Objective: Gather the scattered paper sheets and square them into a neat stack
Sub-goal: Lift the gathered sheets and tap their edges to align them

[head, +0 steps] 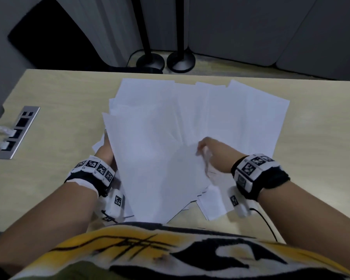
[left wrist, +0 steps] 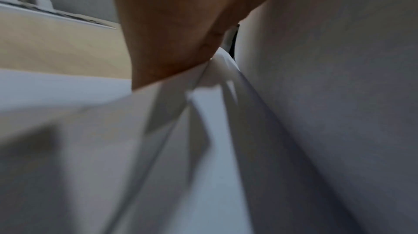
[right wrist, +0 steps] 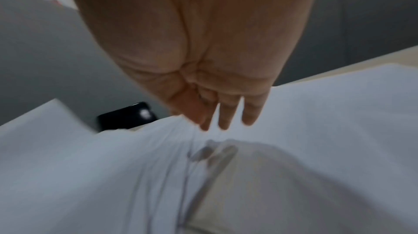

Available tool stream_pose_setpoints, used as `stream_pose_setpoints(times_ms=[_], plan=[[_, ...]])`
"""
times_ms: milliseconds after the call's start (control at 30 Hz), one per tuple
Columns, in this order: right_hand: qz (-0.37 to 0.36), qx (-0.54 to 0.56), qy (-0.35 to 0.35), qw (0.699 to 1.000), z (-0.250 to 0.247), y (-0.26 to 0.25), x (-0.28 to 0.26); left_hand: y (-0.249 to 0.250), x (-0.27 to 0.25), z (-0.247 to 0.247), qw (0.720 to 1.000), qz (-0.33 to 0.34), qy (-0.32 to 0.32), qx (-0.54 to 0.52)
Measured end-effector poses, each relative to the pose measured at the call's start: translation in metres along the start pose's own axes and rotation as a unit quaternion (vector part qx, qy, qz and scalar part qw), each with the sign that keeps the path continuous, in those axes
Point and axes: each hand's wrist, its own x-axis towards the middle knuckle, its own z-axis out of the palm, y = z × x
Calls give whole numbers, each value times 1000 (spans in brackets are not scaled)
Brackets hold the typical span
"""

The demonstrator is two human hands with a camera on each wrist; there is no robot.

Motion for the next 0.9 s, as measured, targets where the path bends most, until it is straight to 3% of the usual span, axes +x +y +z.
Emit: stream_pose_setpoints(times_ms=[67,133,233,333,467,667,767,900], plan=[[119,38,148,981,-15,15,2,-3,13,-6,999,-36,-23,-26],[267,42,282,921,-27,36,0,-5,14,-10,998,-38,-35,-45],[447,71,288,844,-19,64,2,-9,14,-11,996,-7,-82,-18],[490,63,335,803,-12,66,2,-11,19,-5,984,75,-79,138],[468,91,228,849,-24,59,9,-10,10,2,951,99,-41,291],[384,94,117,911,-34,54,11,-11,11,9,935,96,2,342],[338,134,194,911,-43,55,5,-9,12,11,932,93,1,350],[304,97,313,894,-45,53,-4,-5,12,9,928,92,-4,362]])
